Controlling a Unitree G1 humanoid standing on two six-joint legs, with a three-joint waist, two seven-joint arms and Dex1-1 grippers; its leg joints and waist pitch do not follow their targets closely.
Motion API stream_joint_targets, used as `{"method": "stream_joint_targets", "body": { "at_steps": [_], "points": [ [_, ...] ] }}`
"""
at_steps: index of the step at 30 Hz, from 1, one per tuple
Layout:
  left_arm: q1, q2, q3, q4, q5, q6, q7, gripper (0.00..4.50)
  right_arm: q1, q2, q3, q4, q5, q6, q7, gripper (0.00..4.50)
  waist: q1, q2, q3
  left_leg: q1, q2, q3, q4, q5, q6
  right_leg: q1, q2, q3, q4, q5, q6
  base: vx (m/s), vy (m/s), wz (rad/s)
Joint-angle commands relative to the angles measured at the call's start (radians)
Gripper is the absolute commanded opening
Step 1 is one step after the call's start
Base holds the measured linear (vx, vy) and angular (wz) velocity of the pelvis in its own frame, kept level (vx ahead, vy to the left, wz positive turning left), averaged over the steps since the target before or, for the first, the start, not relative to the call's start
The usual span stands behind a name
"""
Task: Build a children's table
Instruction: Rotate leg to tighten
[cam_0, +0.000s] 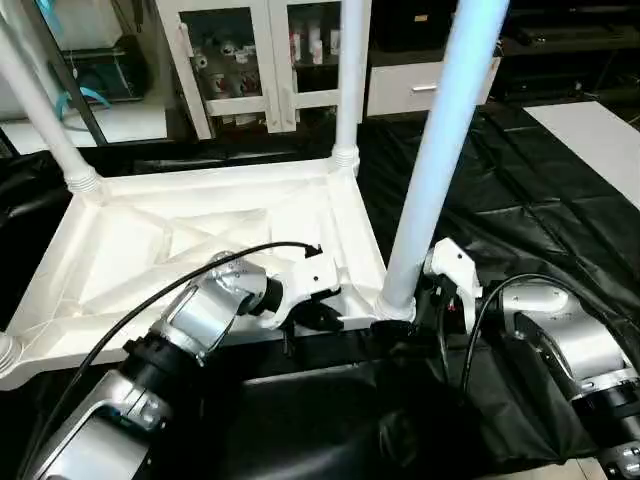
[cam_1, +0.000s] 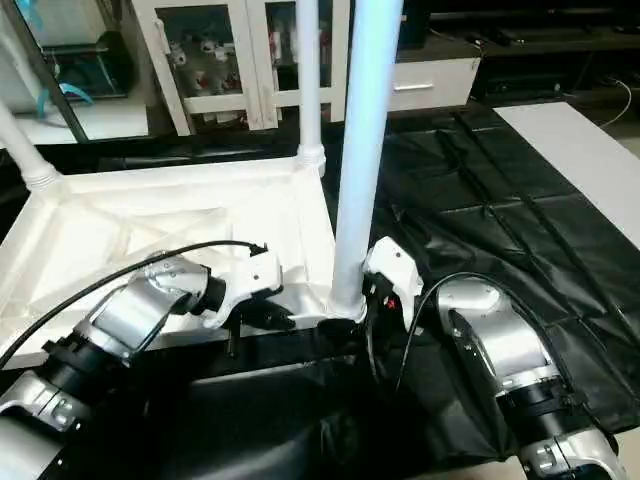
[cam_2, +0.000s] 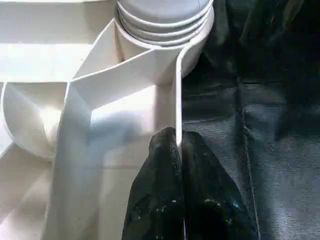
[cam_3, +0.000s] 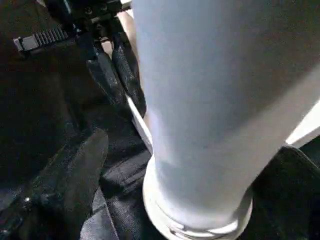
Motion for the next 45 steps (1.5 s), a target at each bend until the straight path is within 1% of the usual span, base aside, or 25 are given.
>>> {"method": "stream_joint_targets", "body": {
  "at_steps": [1, 7, 8, 10, 11, 12, 13, 17, 19, 21, 23, 24, 25, 30, 31, 32, 33, 34, 36, 37, 38, 39, 41, 43, 45],
  "points": [
    [0.048, 0.010, -0.089, 0.026, 0.021, 0.035, -0.059, 0.00, -0.018, -0.005, 0.023, 0.009, -0.001, 0.011, 0.022, 4.47, -0.001, -0.016, -0.060, -0.012, 0.039, -0.008, -0.071, -0.071, 0.074, 0.058, -0.046, 0.049, -0.045, -0.175, -0.235, 0.000, 0.000, 0.00],
    [0.055, 0.026, -0.096, 0.007, 0.025, 0.050, -0.072, 0.00, -0.040, -0.006, 0.035, 0.059, -0.030, -0.014, 0.041, 4.47, -0.004, -0.016, -0.063, -0.014, 0.037, -0.008, -0.066, -0.042, 0.090, 0.060, -0.046, 0.048, -0.041, -0.145, -0.249, 0.000, 0.000, 0.00],
    [0.055, 0.026, -0.097, 0.005, 0.025, 0.052, -0.072, 0.00, -0.042, -0.004, 0.037, 0.065, -0.035, -0.017, 0.039, 4.11, -0.004, -0.016, -0.063, -0.015, 0.037, -0.008, -0.066, -0.044, 0.090, 0.060, -0.045, 0.047, -0.041, -0.152, -0.250, 0.000, 0.000, 0.00],
    [0.055, 0.027, -0.096, 0.002, 0.025, 0.053, -0.071, 0.00, -0.045, -0.001, 0.038, 0.072, -0.040, -0.021, 0.038, 4.11, -0.004, -0.014, -0.063, -0.014, 0.036, -0.008, -0.066, -0.052, 0.087, 0.061, -0.045, 0.047, -0.043, -0.162, -0.248, 0.000, 0.000, 0.00],
    [0.054, 0.028, -0.096, 0.001, 0.026, 0.055, -0.071, 0.00, -0.054, 0.008, 0.039, 0.094, -0.048, -0.029, 0.028, 3.98, -0.004, -0.009, -0.063, -0.013, 0.037, -0.008, -0.066, -0.060, 0.083, 0.060, -0.044, 0.047, -0.044, -0.169, -0.247, 0.000, 0.000, 0.00],
    [0.053, 0.028, -0.096, 0.002, 0.027, 0.054, -0.071, 0.00, -0.057, 0.010, 0.039, 0.102, -0.051, -0.032, 0.023, 3.98, -0.005, -0.012, -0.063, -0.014, 0.036, -0.008, -0.066, -0.063, 0.080, 0.061, -0.045, 0.047, -0.043, -0.169, -0.247, 0.000, 0.000, 0.00],
    [0.051, 0.027, -0.096, 0.007, 0.028, 0.051, -0.071, 0.00, -0.064, 0.017, 0.040, 0.121, -0.057, -0.038, 0.014, 3.71, -0.005, -0.011, -0.063, -0.014, 0.036, -0.008, -0.066, -0.061, 0.079, 0.061, -0.045, 0.047, -0.043, -0.166, -0.248, 0.000, 0.000, 0.00],
    [0.046, 0.023, -0.096, 0.014, 0.032, 0.048, -0.068, 0.00, -0.076, 0.037, 0.037, 0.152, -0.064, -0.050, -0.007, 3.61, -0.007, -0.012, -0.064, -0.014, 0.034, -0.007, -0.064, -0.056, 0.085, 0.061, -0.043, 0.046, -0.041, -0.153, -0.254, 0.000, 0.000, 0.00],
    [0.047, 0.022, -0.096, 0.008, 0.032, 0.052, -0.068, 0.00, -0.084, 0.052, 0.032, 0.172, -0.066, -0.063, -0.013, 3.38, -0.008, -0.008, -0.064, -0.014, 0.035, -0.008, -0.065, -0.076, 0.081, 0.061, -0.044, 0.046, -0.044, -0.182, -0.246, 0.000, 0.000, 0.00],
    [0.047, 0.020, -0.100, 0.008, 0.032, 0.052, -0.068, 0.00, -0.087, 0.060, 0.027, 0.182, -0.063, -0.073, -0.014, 3.28, -0.011, -0.012, -0.063, -0.015, 0.034, -0.008, -0.067, -0.103, 0.073, 0.062, -0.045, 0.046, -0.049, -0.225, -0.233, 0.000, 0.000, 0.00],
    [0.048, 0.017, -0.100, 0.007, 0.030, 0.053, -0.067, 0.00, -0.085, 0.063, 0.025, 0.182, -0.059, -0.074, -0.012, 3.08, -0.013, -0.010, -0.061, -0.014, 0.035, -0.008, -0.069, -0.125, 0.064, 0.060, -0.044, 0.046, -0.054, -0.258, -0.222, 0.000, 0.000, 0.00],
    [0.049, 0.016, -0.100, 0.007, 0.029, 0.053, -0.067, 0.00, -0.084, 0.064, 0.026, 0.184, -0.059, -0.078, -0.009, 3.08, -0.014, -0.012, -0.061, -0.013, 0.034, -0.008, -0.070, -0.128, 0.063, 0.060, -0.043, 0.046, -0.056, -0.264, -0.217, 0.000, 0.000, 0.00],
    [0.051, 0.016, -0.101, 0.008, 0.029, 0.052, -0.066, 0.00, -0.082, 0.067, 0.026, 0.187, -0.060, -0.083, -0.008, 2.96, -0.014, -0.016, -0.061, -0.013, 0.035, -0.008, -0.070, -0.128, 0.061, 0.059, -0.043, 0.046, -0.055, -0.268, -0.213, 0.000, 0.000, 0.00],
    [0.057, 0.014, -0.095, 0.008, 0.019, 0.060, -0.068, 0.00, -0.068, 0.082, 0.025, 0.194, -0.052, -0.098, -0.001, 2.75, -0.015, -0.016, -0.064, -0.014, 0.035, -0.009, -0.069, -0.113, 0.065, 0.058, -0.042, 0.046, -0.051, -0.236, -0.219, 0.000, 0.000, 0.00],
    [0.061, 0.007, -0.087, 0.013, 0.019, 0.064, -0.052, 0.00, -0.063, 0.095, 0.017, 0.202, -0.051, -0.109, -0.018, 2.74, -0.016, -0.024, -0.064, -0.015, 0.035, -0.008, -0.070, -0.113, 0.066, 0.059, -0.042, 0.046, -0.052, -0.240, -0.217, 0.000, 0.000, 0.00],
    [0.062, 0.002, -0.082, 0.017, 0.021, 0.066, -0.041, 0.00, -0.061, 0.103, 0.010, 0.208, -0.049, -0.114, -0.030, 2.74, -0.016, -0.019, -0.063, -0.015, 0.035, -0.009, -0.070, -0.117, 0.065, 0.058, -0.044, 0.047, -0.052, -0.248, -0.216, 0.000, 0.000, 0.00],
    [0.064, -0.010, -0.071, 0.025, 0.024, 0.068, -0.016, 0.00, -0.058, 0.122, -0.007, 0.218, -0.041, -0.119, -0.057, 2.74, -0.017, -0.024, -0.063, -0.016, 0.035, -0.008, -0.071, -0.120, 0.065, 0.057, -0.044, 0.047, -0.054, -0.254, -0.214, 0.000, 0.000, 0.00],
    [0.064, -0.019, -0.063, 0.032, 0.025, 0.070, 0.001, 0.00, -0.057, 0.135, -0.019, 0.226, -0.035, -0.121, -0.076, 2.73, -0.017, -0.024, -0.063, -0.015, 0.035, -0.009, -0.072, -0.129, 0.061, 0.056, -0.044, 0.046, -0.055, -0.271, -0.209, 0.000, 0.000, 0.00],
    [0.062, -0.052, -0.028, 0.052, 0.013, 0.080, 0.046, 0.00, -0.057, 0.172, -0.051, 0.248, -0.026, -0.125, -0.144, 2.73, -0.019, -0.026, -0.058, -0.011, 0.034, -0.008, -0.077, -0.171, 0.049, 0.052, -0.043, 0.045, -0.066, -0.339, -0.189, 0.000, 0.000, 0.00],
    [0.062, -0.052, -0.028, 0.052, 0.013, 0.080, 0.046, 0.00, -0.057, 0.172, -0.051, 0.248, -0.026, -0.125, -0.144, 2.73, -0.021, -0.028, -0.057, -0.010, 0.032, -0.011, -0.079, -0.198, 0.039, 0.052, -0.044, 0.044, -0.072, -0.396, -0.167, 0.000, 0.000, 0.00],
    [0.054, -0.084, 0.004, 0.080, 0.003, 0.088, 0.092, 0.00, -0.055, 0.208, -0.081, 0.260, -0.012, -0.127, -0.204, 2.72, -0.024, -0.030, -0.057, -0.010, 0.033, -0.012, -0.082, -0.212, 0.033, 0.051, -0.044, 0.043, -0.076, -0.426, -0.153, 0.000, 0.000, 0.00],
    [0.053, -0.088, 0.008, 0.085, 0.002, 0.088, 0.098, 0.00, -0.055, 0.214, -0.086, 0.262, -0.010, -0.126, -0.214, 2.72, -0.026, -0.030, -0.055, -0.011, 0.031, -0.012, -0.082, -0.217, 0.031, 0.050, -0.043, 0.043, -0.079, -0.441, -0.145, 0.000, 0.000, 0.00],
    [0.035, -0.132, 0.048, 0.137, -0.005, 0.085, 0.173, 0.00, -0.051, 0.265, -0.120, 0.271, 0.005, -0.129, -0.294, 2.72, -0.032, -0.030, -0.054, -0.006, 0.029, -0.015, -0.084, -0.247, 0.021, 0.045, -0.044, 0.040, -0.089, -0.498, -0.120, -0.028, 0.002, 0.01],
    [0.020, -0.160, 0.073, 0.174, -0.004, 0.081, 0.227, 0.00, -0.049, 0.304, -0.140, 0.280, 0.005, -0.132, -0.358, 2.72, -0.033, -0.028, -0.056, -0.006, 0.031, -0.017, -0.085, -0.243, 0.020, 0.045, -0.045, 0.038, -0.090, -0.484, -0.116, 0.000, 0.000, 0.00],
    [-0.004, -0.199, 0.105, 0.226, 0.005, 0.081, 0.309, 0.00, -0.050, 0.355, -0.152, 0.302, -0.024, -0.156, -0.456, 2.72, -0.036, -0.033, -0.054, -0.012, 0.030, -0.016, -0.086, -0.236, 0.022, 0.044, -0.043, 0.039, -0.090, -0.473, -0.115, 0.000, 0.000, 0.00]
  ]
}}
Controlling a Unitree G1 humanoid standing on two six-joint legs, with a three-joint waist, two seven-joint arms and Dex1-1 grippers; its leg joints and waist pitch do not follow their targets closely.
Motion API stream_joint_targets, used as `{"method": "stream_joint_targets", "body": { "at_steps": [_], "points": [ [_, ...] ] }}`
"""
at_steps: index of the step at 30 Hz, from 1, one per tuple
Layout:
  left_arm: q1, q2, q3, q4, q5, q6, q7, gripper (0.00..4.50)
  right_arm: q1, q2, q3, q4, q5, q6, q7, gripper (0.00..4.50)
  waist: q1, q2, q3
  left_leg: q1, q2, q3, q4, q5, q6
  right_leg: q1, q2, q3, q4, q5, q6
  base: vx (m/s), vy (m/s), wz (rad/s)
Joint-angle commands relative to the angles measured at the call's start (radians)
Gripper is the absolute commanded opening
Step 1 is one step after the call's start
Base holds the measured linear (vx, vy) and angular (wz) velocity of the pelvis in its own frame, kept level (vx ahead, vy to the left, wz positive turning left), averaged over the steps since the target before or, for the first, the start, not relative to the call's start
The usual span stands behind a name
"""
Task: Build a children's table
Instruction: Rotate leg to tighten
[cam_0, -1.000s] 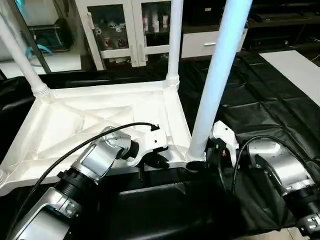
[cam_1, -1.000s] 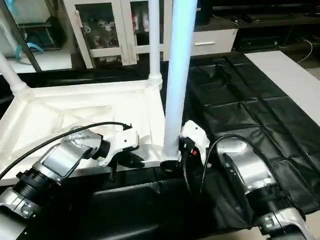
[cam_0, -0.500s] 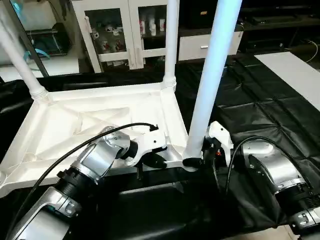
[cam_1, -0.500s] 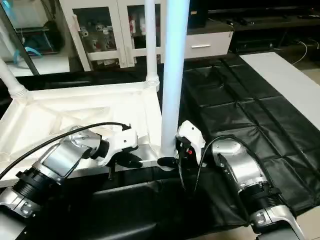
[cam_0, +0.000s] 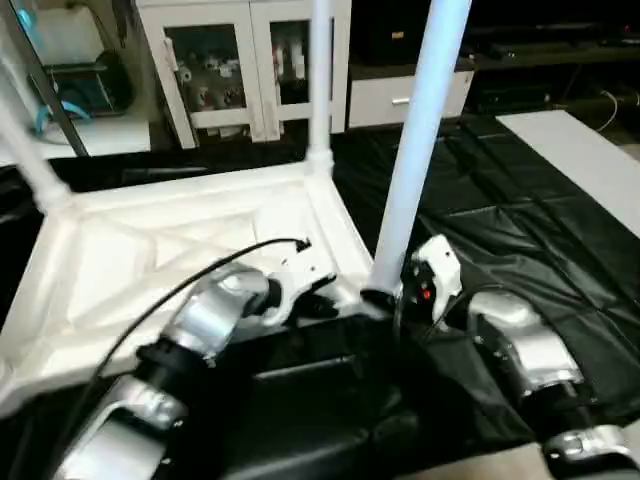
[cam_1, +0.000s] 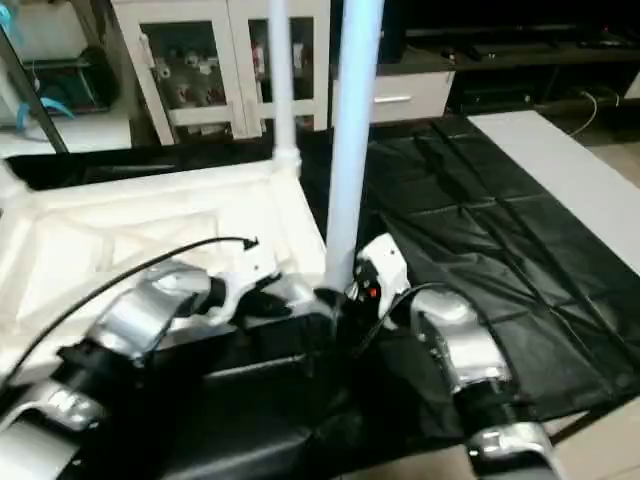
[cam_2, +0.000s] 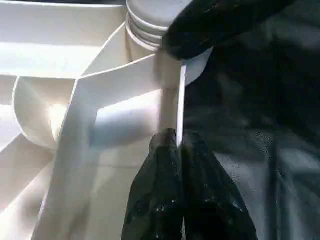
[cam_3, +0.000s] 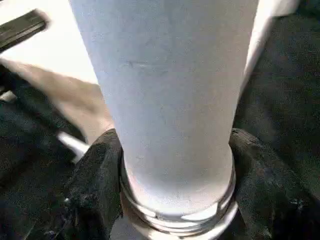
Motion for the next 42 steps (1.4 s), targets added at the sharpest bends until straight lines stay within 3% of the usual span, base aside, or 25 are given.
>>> {"method": "stream_joint_targets", "body": {
  "at_steps": [1, 6, 10, 14, 18, 19, 23, 24, 25, 27, 28, 31, 35, 36, 38, 40, 41, 42],
  "points": [
    [-0.007, -0.078, 0.007, 0.118, -0.002, 0.020, 0.152, 0.00, -0.026, 0.104, -0.005, 0.031, -0.022, -0.041, -0.181, 2.72, 0.005, -0.011, -0.041, -0.005, 0.029, -0.014, -0.089, -0.250, 0.028, 0.038, -0.047, 0.036, -0.092, -0.486, -0.117, 0.000, 0.000, 0.00],
    [-0.042, -0.131, 0.061, 0.200, 0.008, -0.027, 0.305, 0.00, -0.061, 0.174, -0.016, 0.105, -0.097, -0.044, -0.422, 2.72, 0.001, -0.012, -0.038, -0.006, 0.023, -0.018, -0.092, -0.272, 0.018, 0.034, -0.046, 0.033, -0.100, -0.527, -0.089, 0.000, 0.000, 0.00],
    [-0.072, -0.160, 0.106, 0.274, 0.014, -0.096, 0.429, 0.00, -0.115, 0.209, -0.026, 0.185, -0.166, -0.006, -0.646, 2.72, 0.001, -0.015, -0.041, -0.010, 0.024, -0.018, -0.095, -0.256, 0.021, 0.036, -0.046, 0.037, -0.096, -0.484, -0.092, 0.000, 0.000, 0.00],
    [-0.097, -0.170, 0.123, 0.332, 0.019, -0.133, 0.465, 0.00, -0.142, 0.231, -0.039, 0.218, -0.199, -0.043, -0.721, 2.71, 0.005, -0.011, -0.046, -0.008, 0.023, -0.012, -0.092, -0.205, 0.026, 0.033, -0.043, 0.046, -0.084, -0.368, -0.124, 0.000, 0.000, 0.00],
    [-0.113, -0.171, 0.123, 0.363, 0.018, -0.163, 0.458, 0.00, -0.138, 0.228, -0.030, 0.206, -0.196, -0.106, -0.696, 2.71, 0.010, -0.007, -0.049, -0.009, 0.025, -0.007, -0.088, -0.156, 0.049, 0.041, -0.043, 0.049, -0.067, -0.244, -0.178, 0.000, 0.000, 0.00],
    [-0.113, -0.171, 0.123, 0.363, 0.018, -0.163, 0.458, 0.00, -0.138, 0.228, -0.030, 0.206, -0.196, -0.106, -0.696, 2.71, 0.010, -0.010, -0.051, -0.016, 0.025, -0.009, -0.087, -0.129, 0.060, 0.048, -0.044, 0.048, -0.062, -0.218, -0.185, 0.000, 0.000, 0.00],
    [-0.112, -0.156, 0.102, 0.350, 0.019, -0.163, 0.399, 0.00, -0.115, 0.203, -0.016, 0.155, -0.181, -0.127, -0.631, 2.71, 0.018, -0.006, -0.051, -0.018, 0.027, -0.008, -0.083, -0.096, 0.088, 0.051, -0.046, 0.048, -0.058, -0.188, -0.202, 0.000, 0.000, 0.00],
    [-0.109, -0.144, 0.092, 0.342, 0.020, -0.170, 0.361, 0.00, -0.107, 0.191, -0.024, 0.131, -0.175, -0.127, -0.616, 3.26, 0.018, -0.003, -0.051, -0.018, 0.028, -0.008, -0.084, -0.099, 0.087, 0.051, -0.046, 0.048, -0.058, -0.191, -0.203, 0.000, 0.000, 0.00],
    [-0.103, -0.134, 0.085, 0.330, 0.019, -0.173, 0.331, 0.00, -0.101, 0.178, -0.030, 0.109, -0.170, -0.121, -0.604, 3.40, 0.021, -0.002, -0.049, -0.018, 0.027, -0.008, -0.085, -0.111, 0.085, 0.053, -0.044, 0.048, -0.062, -0.205, -0.197, 0.000, 0.000, 0.00],
    [-0.088, -0.112, 0.069, 0.305, 0.017, -0.169, 0.270, 0.00, -0.091, 0.150, -0.038, 0.068, -0.155, -0.106, -0.563, 3.40, 0.023, -0.001, -0.051, -0.019, 0.029, -0.009, -0.085, -0.111, 0.082, 0.053, -0.045, 0.048, -0.058, -0.195, -0.195, 0.000, 0.000, 0.00],
    [-0.075, -0.092, 0.053, 0.285, 0.019, -0.167, 0.229, 0.00, -0.086, 0.128, -0.042, 0.040, -0.141, -0.089, -0.523, 3.53, 0.020, 0.007, -0.049, -0.023, 0.030, -0.012, -0.088, -0.119, 0.079, 0.058, -0.045, 0.047, -0.058, -0.192, -0.191, 0.000, 0.000, 0.00],
    [-0.045, -0.050, 0.014, 0.244, 0.025, -0.169, 0.142, 0.00, -0.079, 0.069, -0.022, -0.007, -0.111, -0.034, -0.383, 3.78, 0.012, 0.008, -0.050, -0.019, 0.032, -0.011, -0.084, -0.132, 0.083, 0.057, -0.043, 0.048, -0.054, -0.167, -0.213, 0.000, 0.000, 0.00],
    [-0.007, 0.004, -0.034, 0.188, 0.022, -0.157, 0.022, 0.00, -0.059, -0.027, -0.009, -0.077, -0.034, -0.011, -0.138, 4.09, 0.013, 0.003, -0.053, -0.020, 0.035, -0.008, -0.075, -0.064, 0.116, 0.058, -0.046, 0.048, -0.040, -0.064, -0.255, 0.000, 0.000, 0.00],
    [-0.004, 0.008, -0.037, 0.181, 0.019, -0.152, 0.012, 0.00, -0.057, -0.038, -0.004, -0.085, -0.028, -0.008, -0.114, 4.27, 0.012, -0.004, -0.053, -0.020, 0.035, -0.007, -0.075, -0.058, 0.123, 0.059, -0.045, 0.049, -0.039, -0.057, -0.260, 0.000, 0.000, 0.00],
    [0.004, 0.024, -0.046, 0.155, 0.009, -0.131, -0.027, 0.00, -0.050, -0.077, 0.016, -0.116, -0.012, 0.004, -0.025, 4.33, 0.014, -0.001, -0.052, -0.019, 0.037, -0.006, -0.073, -0.049, 0.140, 0.057, -0.046, 0.049, -0.038, -0.066, -0.268, 0.000, 0.000, 0.00],
    [0.021, 0.051, -0.067, 0.115, 0.002, -0.135, -0.090, 0.00, -0.042, -0.130, 0.059, -0.137, -0.024, 0.023, 0.077, 4.47, 0.015, -0.004, -0.050, -0.020, 0.038, -0.007, -0.074, -0.059, 0.139, 0.059, -0.047, 0.049, -0.040, -0.091, -0.266, 0.000, 0.000, 0.00],
    [0.033, 0.071, -0.083, 0.086, -0.002, -0.133, -0.135, 0.00, -0.044, -0.159, 0.092, -0.124, -0.060, 0.010, 0.110, 4.47, 0.016, -0.013, -0.050, -0.020, 0.040, -0.008, -0.075, -0.069, 0.133, 0.059, -0.048, 0.048, -0.041, -0.115, -0.266, 0.000, 0.000, 0.00],
    [0.036, 0.077, -0.088, 0.077, -0.003, -0.132, -0.148, 0.00, -0.045, -0.167, 0.101, -0.119, -0.072, 0.006, 0.119, 4.47, 0.016, -0.010, -0.048, -0.020, 0.040, -0.007, -0.076, -0.073, 0.129, 0.058, -0.049, 0.049, -0.041, -0.127, -0.264, 0.000, 0.000, 0.00]
  ]
}}
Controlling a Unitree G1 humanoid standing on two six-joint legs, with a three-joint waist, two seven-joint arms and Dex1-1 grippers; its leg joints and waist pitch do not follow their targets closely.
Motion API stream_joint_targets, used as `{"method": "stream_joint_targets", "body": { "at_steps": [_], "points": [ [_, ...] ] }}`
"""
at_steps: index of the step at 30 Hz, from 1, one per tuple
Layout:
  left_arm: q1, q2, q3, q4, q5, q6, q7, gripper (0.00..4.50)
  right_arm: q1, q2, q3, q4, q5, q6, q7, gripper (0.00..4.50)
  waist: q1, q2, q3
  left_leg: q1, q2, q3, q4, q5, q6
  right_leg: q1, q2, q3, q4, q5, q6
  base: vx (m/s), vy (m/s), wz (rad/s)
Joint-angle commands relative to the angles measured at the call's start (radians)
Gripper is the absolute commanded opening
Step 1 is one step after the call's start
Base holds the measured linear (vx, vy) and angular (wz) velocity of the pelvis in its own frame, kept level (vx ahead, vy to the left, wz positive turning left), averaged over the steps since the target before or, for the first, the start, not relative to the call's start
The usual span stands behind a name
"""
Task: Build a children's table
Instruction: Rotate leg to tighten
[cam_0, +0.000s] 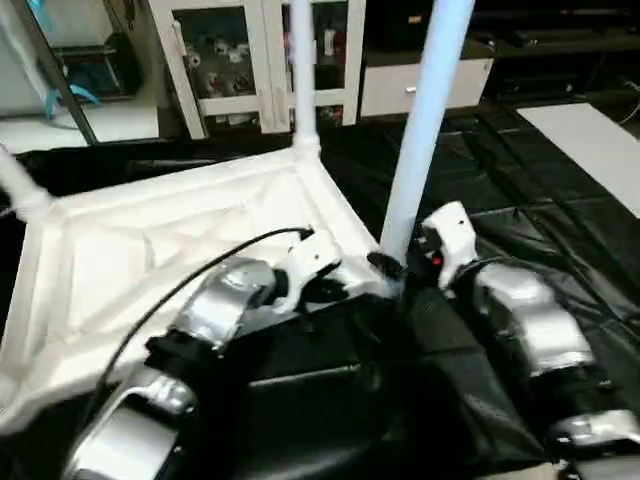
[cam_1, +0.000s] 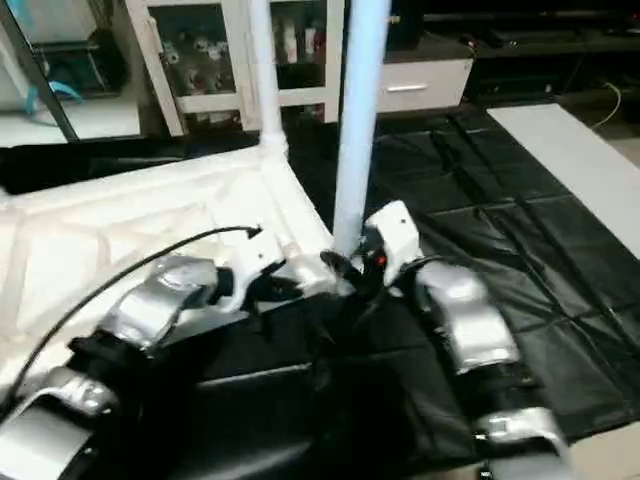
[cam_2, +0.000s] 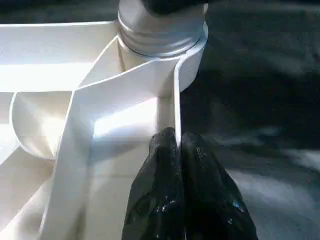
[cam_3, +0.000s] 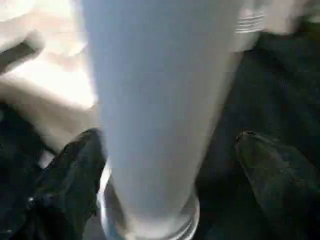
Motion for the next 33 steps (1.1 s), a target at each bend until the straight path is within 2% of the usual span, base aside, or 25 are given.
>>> {"method": "stream_joint_targets", "body": {
  "at_steps": [1, 2, 4, 6, 10, 12, 13, 18, 19, 21, 22, 24, 26, 31, 32, 33],
  "points": [
    [0.049, 0.022, -0.078, 0.018, 0.024, 0.046, -0.077, 0.00, 0.003, -0.017, 0.034, 0.003, -0.032, -0.002, 0.054, 4.47, 0.006, -0.013, -0.053, -0.009, 0.040, -0.004, -0.070, -0.084, 0.112, 0.059, -0.049, 0.046, -0.046, -0.148, -0.265, 0.000, 0.000, 0.00],
    [0.049, 0.024, -0.078, 0.010, 0.024, 0.051, -0.081, 0.00, 0.003, -0.019, 0.031, -0.004, -0.013, 0.009, 0.081, 4.47, 0.007, -0.017, -0.053, -0.009, 0.041, -0.003, -0.071, -0.094, 0.104, 0.058, -0.050, 0.047, -0.046, -0.159, -0.263, 0.000, 0.000, 0.00],
    [0.048, 0.028, -0.078, -0.001, 0.022, 0.060, -0.084, 0.00, 0.004, -0.024, 0.030, -0.018, 0.014, 0.028, 0.122, 4.47, 0.010, -0.020, -0.053, -0.007, 0.042, -0.003, -0.071, -0.096, 0.100, 0.058, -0.049, 0.047, -0.046, -0.164, -0.262, 0.000, 0.000, 0.00],
    [0.054, 0.043, -0.087, -0.029, 0.018, 0.068, -0.114, 0.00, 0.002, -0.040, 0.053, -0.022, 0.024, 0.026, 0.192, 4.47, 0.015, -0.018, -0.055, -0.006, 0.043, -0.004, -0.069, -0.081, 0.104, 0.058, -0.049, 0.047, -0.041, -0.140, -0.267, 0.000, 0.000, 0.00],
    [0.068, 0.060, -0.097, -0.065, 0.014, 0.085, -0.141, 0.00, -0.004, -0.040, 0.054, -0.007, 0.037, 0.019, 0.224, 4.47, 0.018, -0.021, -0.057, -0.007, 0.042, -0.003, -0.065, -0.034, 0.116, 0.059, -0.049, 0.047, -0.034, -0.080, -0.281, 0.000, 0.000, 0.00],
    [0.078, 0.070, -0.098, -0.087, 0.012, 0.095, -0.152, 0.00, -0.010, -0.032, 0.047, 0.015, 0.047, 0.017, 0.250, 4.47, 0.019, -0.021, -0.057, -0.007, 0.041, -0.003, -0.064, -0.031, 0.121, 0.059, -0.049, 0.047, -0.033, -0.082, -0.285, 0.000, 0.000, 0.00],
    [0.080, 0.073, -0.100, -0.094, 0.012, 0.098, -0.158, 0.00, -0.011, -0.030, 0.047, 0.024, 0.046, 0.015, 0.259, 4.47, 0.020, -0.017, -0.056, -0.007, 0.042, -0.003, -0.065, -0.040, 0.119, 0.059, -0.050, 0.046, -0.035, -0.094, -0.286, 0.000, 0.000, 0.00],
    [0.084, 0.074, -0.106, -0.103, 0.010, 0.103, -0.171, 0.00, -0.014, -0.041, 0.044, 0.051, 0.048, 0.013, 0.291, 4.47, 0.022, -0.016, -0.057, -0.005, 0.041, -0.002, -0.064, -0.052, 0.104, 0.059, -0.047, 0.046, -0.035, -0.098, -0.286, 0.000, 0.000, 0.00],
    [0.084, 0.073, -0.106, -0.102, 0.011, 0.102, -0.169, 0.00, -0.011, -0.043, 0.045, 0.052, 0.048, 0.013, 0.294, 4.31, 0.022, -0.015, -0.058, -0.005, 0.041, -0.002, -0.064, -0.052, 0.104, 0.059, -0.047, 0.046, -0.035, -0.097, -0.286, 0.000, 0.000, 0.00],
    [0.084, 0.072, -0.107, -0.106, 0.010, 0.107, -0.170, 0.00, -0.008, -0.044, 0.043, 0.053, 0.056, 0.026, 0.308, 4.31, 0.023, -0.016, -0.059, -0.005, 0.041, -0.001, -0.063, -0.045, 0.105, 0.060, -0.046, 0.046, -0.033, -0.087, -0.287, 0.000, 0.000, 0.00],
    [0.085, 0.073, -0.107, -0.109, 0.009, 0.109, -0.171, 0.00, -0.008, -0.044, 0.042, 0.056, 0.059, 0.029, 0.315, 4.10, 0.023, -0.016, -0.059, -0.005, 0.041, -0.002, -0.062, -0.042, 0.106, 0.060, -0.046, 0.046, -0.033, -0.084, -0.288, 0.000, 0.000, 0.00],
    [0.085, 0.075, -0.108, -0.112, 0.008, 0.111, -0.174, 0.00, -0.010, -0.043, 0.041, 0.061, 0.061, 0.032, 0.321, 3.97, 0.023, -0.010, -0.060, -0.004, 0.041, -0.002, -0.061, -0.046, 0.106, 0.060, -0.046, 0.046, -0.032, -0.081, -0.290, 0.000, 0.000, 0.00],
    [0.083, 0.075, -0.110, -0.107, 0.012, 0.106, -0.176, 0.00, -0.016, -0.041, 0.037, 0.080, 0.060, 0.023, 0.326, 3.80, 0.023, -0.012, -0.060, -0.005, 0.040, -0.002, -0.061, -0.047, 0.104, 0.060, -0.046, 0.045, -0.033, -0.085, -0.291, 0.000, 0.000, 0.00],
    [0.082, 0.070, -0.113, -0.102, 0.014, 0.104, -0.177, 0.00, -0.024, -0.030, 0.023, 0.114, 0.062, 0.014, 0.326, 3.38, 0.025, -0.012, -0.061, -0.005, 0.040, -0.002, -0.060, -0.044, 0.105, 0.061, -0.044, 0.044, -0.031, -0.075, -0.295, 0.000, 0.000, 0.00],
    [0.082, 0.071, -0.115, -0.104, 0.014, 0.106, -0.178, 0.00, -0.024, -0.028, 0.025, 0.119, 0.062, 0.014, 0.329, 3.31, 0.026, -0.008, -0.062, -0.005, 0.040, -0.002, -0.059, -0.042, 0.105, 0.061, -0.045, 0.044, -0.031, -0.071, -0.295, 0.000, 0.000, 0.00],
    [0.082, 0.071, -0.116, -0.106, 0.013, 0.108, -0.180, 0.00, -0.025, -0.025, 0.026, 0.125, 0.060, 0.010, 0.329, 3.24, 0.025, -0.010, -0.062, -0.005, 0.040, -0.002, -0.059, -0.042, 0.106, 0.061, -0.044, 0.044, -0.031, -0.070, -0.295, 0.000, 0.000, 0.00]
  ]
}}
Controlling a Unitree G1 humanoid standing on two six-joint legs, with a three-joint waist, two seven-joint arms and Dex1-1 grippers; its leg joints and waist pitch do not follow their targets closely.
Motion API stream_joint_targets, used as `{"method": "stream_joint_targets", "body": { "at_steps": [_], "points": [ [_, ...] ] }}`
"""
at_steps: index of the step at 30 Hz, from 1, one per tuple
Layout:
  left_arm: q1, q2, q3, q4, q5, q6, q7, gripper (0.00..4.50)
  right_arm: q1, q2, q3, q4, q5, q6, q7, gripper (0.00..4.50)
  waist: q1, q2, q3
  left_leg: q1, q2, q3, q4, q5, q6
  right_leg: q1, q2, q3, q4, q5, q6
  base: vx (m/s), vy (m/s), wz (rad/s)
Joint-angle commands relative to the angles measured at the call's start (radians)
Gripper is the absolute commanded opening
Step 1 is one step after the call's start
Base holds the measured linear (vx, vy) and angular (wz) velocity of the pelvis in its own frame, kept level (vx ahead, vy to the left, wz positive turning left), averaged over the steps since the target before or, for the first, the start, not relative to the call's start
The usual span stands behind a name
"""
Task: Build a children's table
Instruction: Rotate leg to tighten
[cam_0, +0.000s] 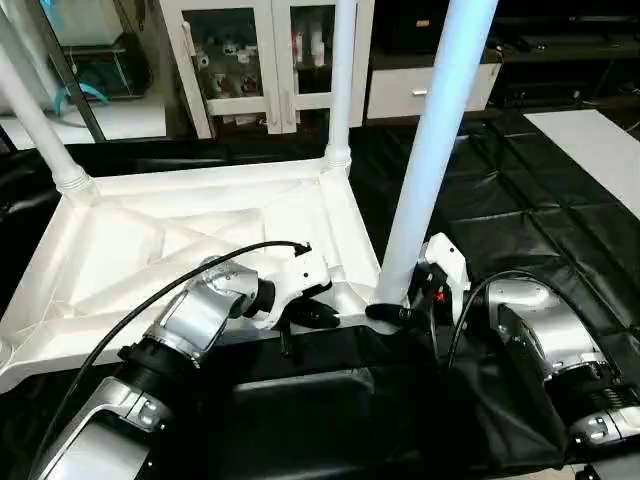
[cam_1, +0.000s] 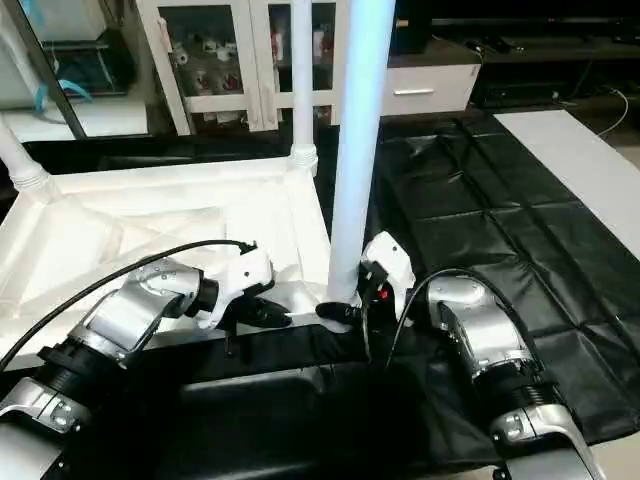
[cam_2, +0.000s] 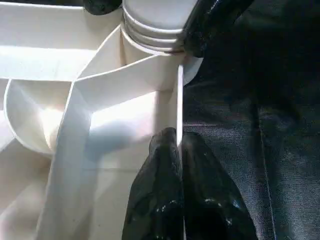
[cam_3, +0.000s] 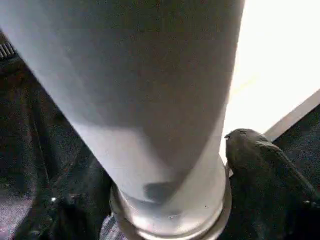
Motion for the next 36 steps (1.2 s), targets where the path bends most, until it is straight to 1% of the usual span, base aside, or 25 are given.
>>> {"method": "stream_joint_targets", "body": {
  "at_steps": [1, 2, 6, 9, 10, 14, 15, 16, 17, 18, 19, 20, 21, 22, 23, 24, 27, 28, 30, 31, 32, 33, 34, 35, 36],
  "points": [
    [0.039, 0.001, -0.073, 0.031, 0.020, 0.029, -0.038, 0.00, -0.015, 0.005, -0.009, 0.019, -0.004, -0.007, -0.001, 3.16, 0.003, -0.005, -0.061, -0.007, 0.038, -0.005, -0.064, -0.045, 0.105, 0.061, -0.044, 0.043, -0.037, -0.071, -0.293, 0.000, 0.000, 0.00],
    [0.041, 0.003, -0.075, 0.028, 0.020, 0.030, -0.039, 0.00, -0.014, 0.008, -0.011, 0.023, -0.002, -0.007, -0.002, 3.07, 0.002, -0.001, -0.061, -0.007, 0.038, -0.006, -0.064, -0.049, 0.102, 0.061, -0.044, 0.043, -0.038, -0.072, -0.292, 0.000, 0.000, 0.00],
    [0.044, 0.008, -0.080, 0.026, 0.021, 0.027, -0.048, 0.00, -0.008, 0.012, -0.011, 0.029, 0.002, -0.006, 0.005, 2.74, 0.001, -0.002, -0.061, -0.007, 0.038, -0.006, -0.065, -0.067, 0.093, 0.062, -0.044, 0.043, -0.038, -0.081, -0.291, 0.000, 0.000, 0.00],
    [0.045, 0.009, -0.081, 0.026, 0.022, 0.026, -0.048, 0.00, -0.004, 0.011, -0.010, 0.029, 0.003, -0.003, 0.010, 2.68, 0.001, -0.002, -0.061, -0.007, 0.038, -0.006, -0.065, -0.068, 0.091, 0.062, -0.044, 0.043, -0.038, -0.082, -0.290, 0.000, 0.000, 0.00],
    [0.047, 0.009, -0.082, 0.024, 0.022, 0.027, -0.049, 0.00, -0.001, 0.010, -0.010, 0.028, 0.004, -0.001, 0.011, 2.67, 0.001, 0.001, -0.061, -0.007, 0.038, -0.006, -0.065, -0.067, 0.090, 0.062, -0.043, 0.043, -0.038, -0.080, -0.290, 0.000, 0.000, 0.00],
    [0.051, 0.007, -0.080, 0.018, 0.017, 0.031, -0.049, 0.00, 0.007, 0.013, -0.018, 0.023, 0.009, -0.003, 0.009, 2.64, 0.001, -0.001, -0.061, -0.007, 0.038, -0.006, -0.065, -0.069, 0.091, 0.063, -0.044, 0.042, -0.037, -0.076, -0.292, 0.000, 0.000, 0.00],
    [0.050, -0.003, -0.070, 0.025, 0.014, 0.032, -0.034, 0.00, 0.007, 0.027, -0.034, 0.026, 0.014, -0.011, -0.019, 2.64, 0.001, -0.006, -0.061, -0.007, 0.038, -0.005, -0.065, -0.067, 0.091, 0.063, -0.044, 0.043, -0.038, -0.076, -0.291, 0.000, 0.000, 0.00],
    [0.050, -0.010, -0.064, 0.030, 0.011, 0.031, -0.023, 0.00, 0.008, 0.037, -0.045, 0.029, 0.018, -0.018, -0.040, 2.64, 0.000, -0.005, -0.060, -0.008, 0.038, -0.005, -0.065, -0.067, 0.093, 0.062, -0.045, 0.044, -0.039, -0.083, -0.290, 0.000, 0.000, 0.00],
    [0.047, -0.023, -0.050, 0.040, 0.007, 0.033, -0.001, 0.00, 0.002, 0.058, -0.067, 0.045, 0.017, -0.033, -0.096, 2.64, 0.000, -0.005, -0.060, -0.009, 0.038, -0.006, -0.066, -0.071, 0.089, 0.062, -0.046, 0.044, -0.040, -0.096, -0.287, 0.000, 0.000, 0.00],
    [0.037, -0.049, -0.026, 0.066, 0.003, 0.033, 0.050, 0.00, -0.007, 0.095, -0.097, 0.067, 0.016, -0.043, -0.188, 2.64, -0.003, -0.008, -0.058, -0.010, 0.037, -0.005, -0.067, -0.081, 0.085, 0.060, -0.046, 0.044, -0.043, -0.113, -0.283, 0.000, 0.000, 0.00],
    [0.025, -0.078, 0.000, 0.099, 0.002, 0.029, 0.109, 0.00, -0.014, 0.134, -0.125, 0.084, 0.018, -0.043, -0.279, 2.64, -0.007, -0.008, -0.052, -0.009, 0.036, -0.006, -0.071, -0.116, 0.066, 0.058, -0.046, 0.045, -0.051, -0.174, -0.269, 0.000, 0.000, 0.00],
    [0.012, -0.108, 0.026, 0.134, 0.002, 0.023, 0.172, 0.00, -0.020, 0.173, -0.152, 0.100, 0.021, -0.038, -0.367, 2.64, -0.012, -0.007, -0.049, -0.005, 0.033, -0.006, -0.074, -0.166, 0.038, 0.054, -0.046, 0.046, -0.062, -0.258, -0.243, -0.052, -0.011, -0.02],
    [0.004, -0.121, 0.034, 0.151, 0.004, 0.022, 0.198, 0.00, -0.021, 0.192, -0.160, 0.105, 0.019, -0.038, -0.408, 2.64, -0.013, -0.009, -0.048, -0.001, 0.029, -0.009, -0.078, -0.199, 0.018, 0.057, -0.049, 0.043, -0.070, -0.344, -0.208, 0.000, 0.000, 0.00],
    [0.002, -0.126, 0.035, 0.157, 0.006, 0.022, 0.206, 0.00, -0.020, 0.198, -0.161, 0.107, 0.017, -0.040, -0.423, 2.64, -0.015, -0.008, -0.047, -0.003, 0.030, -0.010, -0.079, -0.207, 0.014, 0.056, -0.049, 0.043, -0.072, -0.372, -0.194, 0.000, 0.000, 0.00],
    [-0.003, -0.132, 0.036, 0.167, 0.008, 0.024, 0.218, 0.00, -0.020, 0.209, -0.163, 0.109, 0.011, -0.044, -0.446, 2.64, -0.016, -0.008, -0.047, -0.001, 0.030, -0.010, -0.080, -0.216, 0.013, 0.053, -0.048, 0.043, -0.075, -0.387, -0.185, 0.000, 0.000, 0.00],
    [-0.011, -0.149, 0.039, 0.185, 0.013, 0.032, 0.245, 0.00, -0.023, 0.232, -0.170, 0.120, 0.005, -0.037, -0.504, 2.64, -0.019, -0.005, -0.046, 0.000, 0.031, -0.011, -0.082, -0.225, 0.013, 0.048, -0.046, 0.044, -0.079, -0.395, -0.172, 0.000, 0.000, 0.00],
    [-0.036, -0.203, 0.056, 0.235, 0.022, 0.051, 0.333, 0.00, -0.038, 0.288, -0.192, 0.155, -0.028, -0.034, -0.670, 2.64, -0.025, -0.006, -0.044, -0.002, 0.028, -0.013, -0.084, -0.235, 0.003, 0.046, -0.045, 0.042, -0.081, -0.412, -0.158, 0.000, 0.000, 0.00],
    [-0.044, -0.217, 0.065, 0.250, 0.026, 0.052, 0.359, 0.00, -0.043, 0.299, -0.199, 0.165, -0.039, -0.038, -0.705, 2.64, -0.027, -0.007, -0.045, -0.003, 0.028, -0.014, -0.085, -0.238, 0.001, 0.048, -0.045, 0.041, -0.081, -0.421, -0.154, 0.000, 0.000, 0.00],
    [-0.087, -0.266, 0.089, 0.333, 0.054, 0.017, 0.478, 0.00, -0.074, 0.345, -0.242, 0.212, -0.069, -0.040, -0.902, 2.63, -0.028, -0.010, -0.043, 0.002, 0.025, -0.013, -0.085, -0.245, -0.004, 0.040, -0.044, 0.041, -0.089, -0.450, -0.138, 0.000, 0.000, 0.00],
    [-0.089, -0.267, 0.090, 0.337, 0.055, 0.015, 0.483, 0.00, -0.075, 0.347, -0.244, 0.214, -0.071, -0.040, -0.909, 2.63, -0.029, -0.008, -0.044, 0.002, 0.024, -0.014, -0.085, -0.246, -0.007, 0.041, -0.043, 0.040, -0.090, -0.455, -0.135, 0.000, 0.000, 0.00],
    [-0.117, -0.290, 0.104, 0.383, 0.066, -0.023, 0.561, 0.00, -0.090, 0.368, -0.270, 0.234, -0.077, -0.057, -1.023, 2.63, -0.027, -0.008, -0.046, -0.001, 0.025, -0.015, -0.086, -0.236, -0.006, 0.044, -0.046, 0.040, -0.089, -0.440, -0.131, 0.000, 0.000, 0.00],
    [-0.117, -0.290, 0.104, 0.383, 0.066, -0.023, 0.561, 0.00, -0.090, 0.368, -0.270, 0.234, -0.077, -0.057, -1.023, 2.63, -0.027, -0.008, -0.046, -0.002, 0.024, -0.015, -0.086, -0.233, -0.003, 0.043, -0.045, 0.040, -0.090, -0.435, -0.129, 0.000, 0.000, 0.00],
    [-0.128, -0.299, 0.112, 0.401, 0.067, -0.041, 0.594, 0.00, -0.095, 0.377, -0.286, 0.240, -0.074, -0.071, -1.071, 2.63, -0.023, -0.007, -0.050, 0.003, 0.026, -0.015, -0.086, -0.224, -0.003, 0.041, -0.046, 0.041, -0.087, -0.403, -0.134, 0.000, 0.000, 0.00],
    [-0.129, -0.300, 0.113, 0.403, 0.068, -0.044, 0.597, 0.00, -0.096, 0.378, -0.288, 0.240, -0.075, -0.073, -1.080, 2.63, -0.022, -0.007, -0.052, 0.004, 0.027, -0.011, -0.084, -0.204, 0.003, 0.040, -0.043, 0.044, -0.080, -0.328, -0.155, 0.000, 0.000, 0.00],
    [-0.138, -0.305, 0.114, 0.411, 0.069, -0.058, 0.612, 0.00, -0.098, 0.384, -0.299, 0.240, -0.080, -0.083, -1.129, 2.63, -0.021, -0.011, -0.053, 0.002, 0.028, -0.010, -0.084, -0.193, 0.009, 0.041, -0.042, 0.044, -0.078, -0.300, -0.164, 0.000, 0.000, 0.00]
  ]
}}
